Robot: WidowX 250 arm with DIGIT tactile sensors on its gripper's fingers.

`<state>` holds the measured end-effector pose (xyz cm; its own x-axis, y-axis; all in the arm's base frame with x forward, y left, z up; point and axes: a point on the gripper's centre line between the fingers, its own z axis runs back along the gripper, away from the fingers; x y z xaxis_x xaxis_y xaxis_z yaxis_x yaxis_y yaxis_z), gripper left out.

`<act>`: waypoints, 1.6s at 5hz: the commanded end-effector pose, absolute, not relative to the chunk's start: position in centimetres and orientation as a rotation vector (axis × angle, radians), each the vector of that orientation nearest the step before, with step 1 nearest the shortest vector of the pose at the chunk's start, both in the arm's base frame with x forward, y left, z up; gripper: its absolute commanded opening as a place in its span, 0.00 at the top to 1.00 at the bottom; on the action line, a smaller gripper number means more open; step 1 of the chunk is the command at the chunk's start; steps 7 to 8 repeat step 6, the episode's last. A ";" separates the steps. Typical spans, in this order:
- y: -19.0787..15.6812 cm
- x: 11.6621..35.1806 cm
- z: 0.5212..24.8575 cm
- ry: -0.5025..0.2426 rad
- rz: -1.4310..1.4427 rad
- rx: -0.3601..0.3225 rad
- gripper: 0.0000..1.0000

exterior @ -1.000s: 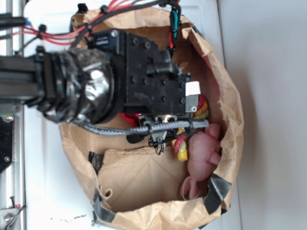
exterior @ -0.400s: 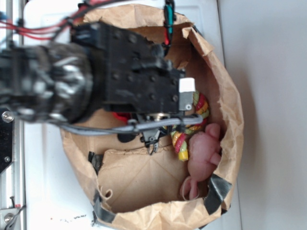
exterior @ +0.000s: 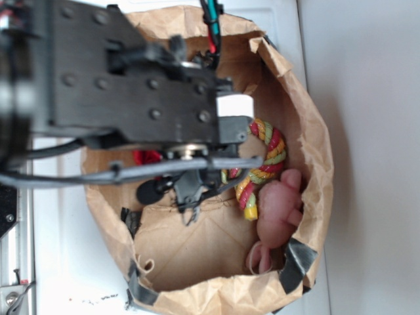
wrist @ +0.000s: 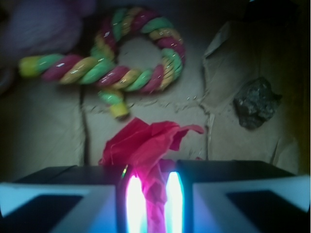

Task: Grab the red paper.

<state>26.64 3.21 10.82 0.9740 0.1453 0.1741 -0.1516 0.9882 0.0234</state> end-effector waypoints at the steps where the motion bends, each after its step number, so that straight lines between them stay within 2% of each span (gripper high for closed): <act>1: 3.7 27.5 16.2 -0.278 0.157 0.028 1.00; 2: 3.8 28.2 17.5 -0.263 0.145 0.041 1.00; 4: 3.8 28.3 20.0 -0.265 0.144 0.047 1.00; 8: 3.8 27.8 20.9 -0.240 0.116 0.051 1.00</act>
